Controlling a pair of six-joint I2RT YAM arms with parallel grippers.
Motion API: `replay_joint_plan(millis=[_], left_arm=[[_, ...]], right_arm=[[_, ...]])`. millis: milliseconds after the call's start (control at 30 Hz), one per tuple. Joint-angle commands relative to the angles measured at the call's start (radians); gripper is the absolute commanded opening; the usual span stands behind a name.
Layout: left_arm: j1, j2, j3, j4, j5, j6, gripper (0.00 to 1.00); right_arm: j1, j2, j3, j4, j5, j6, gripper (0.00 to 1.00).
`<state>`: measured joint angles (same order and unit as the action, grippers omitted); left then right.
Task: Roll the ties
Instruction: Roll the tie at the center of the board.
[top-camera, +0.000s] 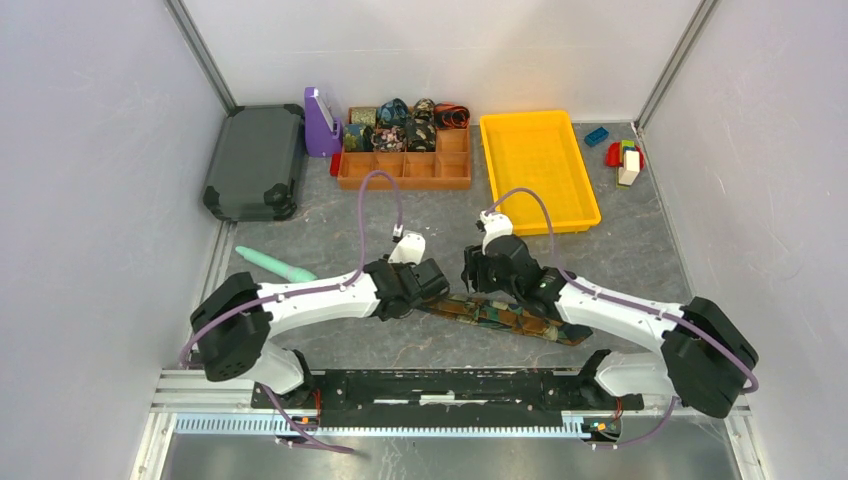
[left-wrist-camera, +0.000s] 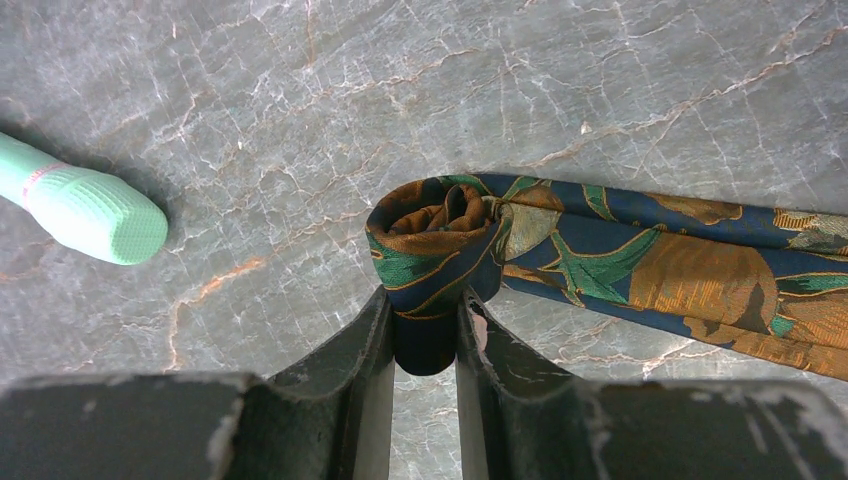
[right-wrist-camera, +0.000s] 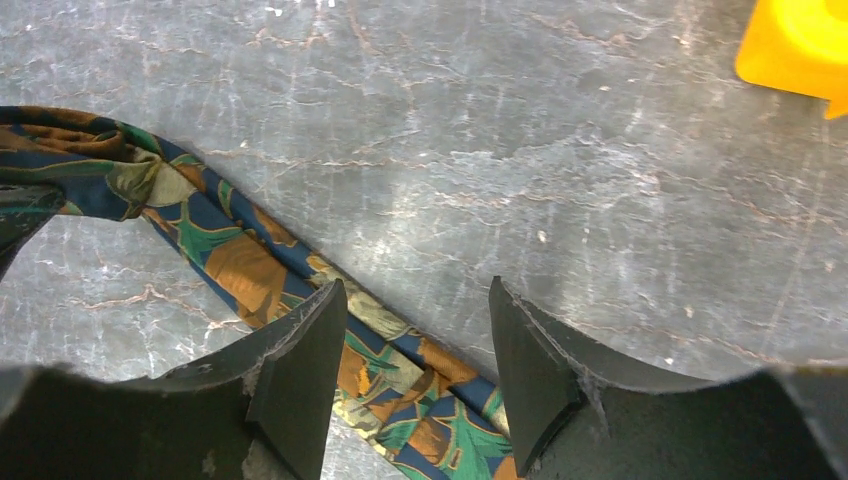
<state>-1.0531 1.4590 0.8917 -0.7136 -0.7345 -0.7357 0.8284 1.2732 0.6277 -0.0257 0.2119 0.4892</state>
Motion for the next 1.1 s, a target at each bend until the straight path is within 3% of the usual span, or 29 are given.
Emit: replay_joint_plan(millis=[0, 633, 767, 1067], left_arm=[[-0.042, 0.066, 0.080, -0.063, -0.101, -0.004, 0.17], [-0.175, 0.402, 0.283, -0.173, -0.118, -0.041, 0.14], [-0.174, 0.421, 0.286, -0.122, -0.059, 0.002, 0.20], [-0.174, 0.427, 0.307, -0.095, 0.018, 0.065, 0.43]], right_arm=[[-0.033, -0.057, -0.026, -0.012, 0.032, -0.014, 0.62], [-0.124, -0.195, -0.066, -0.055, 0.020, -0.023, 0.64], [-0.131, -0.204, -0.065, -0.059, 0.014, -0.022, 0.64], [-0.135, -0.205, -0.056, -0.060, -0.004, -0.021, 0.64]])
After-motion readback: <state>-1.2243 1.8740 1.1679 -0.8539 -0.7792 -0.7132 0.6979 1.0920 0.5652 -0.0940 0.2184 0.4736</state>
